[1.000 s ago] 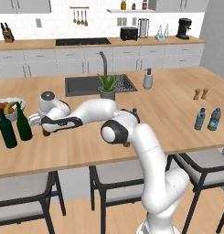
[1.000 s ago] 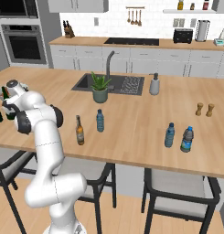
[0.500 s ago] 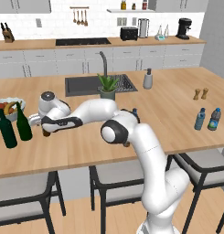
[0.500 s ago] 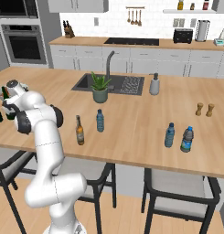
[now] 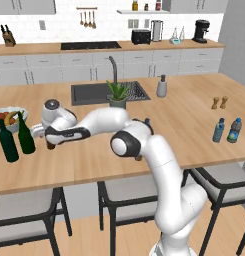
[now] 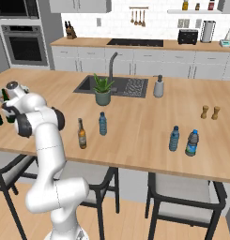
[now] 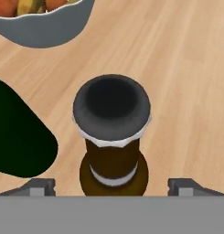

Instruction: Move the plastic bottles in the middle to the plastics group, and the glass bottles in the middle to the glass group.

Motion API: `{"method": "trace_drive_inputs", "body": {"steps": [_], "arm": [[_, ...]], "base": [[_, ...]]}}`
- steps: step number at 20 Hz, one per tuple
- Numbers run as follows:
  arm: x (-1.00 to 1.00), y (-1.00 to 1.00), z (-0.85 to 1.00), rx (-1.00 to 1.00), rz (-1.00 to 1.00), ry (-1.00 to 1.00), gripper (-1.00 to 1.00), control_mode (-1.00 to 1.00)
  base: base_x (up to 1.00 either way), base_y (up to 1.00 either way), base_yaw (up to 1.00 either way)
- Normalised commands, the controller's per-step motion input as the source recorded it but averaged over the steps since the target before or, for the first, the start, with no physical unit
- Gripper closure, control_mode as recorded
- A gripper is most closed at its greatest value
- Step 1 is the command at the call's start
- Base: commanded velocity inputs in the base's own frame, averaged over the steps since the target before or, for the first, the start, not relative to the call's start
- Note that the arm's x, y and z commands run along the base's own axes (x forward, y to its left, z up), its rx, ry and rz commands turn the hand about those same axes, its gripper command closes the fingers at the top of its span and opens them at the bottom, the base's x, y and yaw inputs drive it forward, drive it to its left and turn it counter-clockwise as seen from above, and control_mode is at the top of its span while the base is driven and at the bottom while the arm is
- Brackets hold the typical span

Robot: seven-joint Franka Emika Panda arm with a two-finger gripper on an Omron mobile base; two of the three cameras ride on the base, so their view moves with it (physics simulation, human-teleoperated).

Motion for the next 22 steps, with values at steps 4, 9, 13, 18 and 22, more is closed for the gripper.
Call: {"method": "trace_drive_inputs", "body": {"steps": [4,9,13,18,22], "arm": [[-0.38,-0.08,0.22,0.04,0.00,-0.04,-1.00,-1.00],[-0.22,-0.31,0.09,0.04,-0.02,0.00,-1.00,-1.00],[-0.38,-0.53,0.11,0.06,-0.09,0.00,-1.00,-1.00],[-0.66,-0.48,0.34,0.08,-0.09,0.00,-1.00,-1.00],[-0.66,-0.47,0.48,0.03,-0.05,0.02,-1.00,-1.00]], "base": [[0.00,0.00,0.00],[0.00,0.00,0.00],[0.00,0.00,0.00],[0.00,0.00,0.00],[0.00,0.00,0.00]]}}
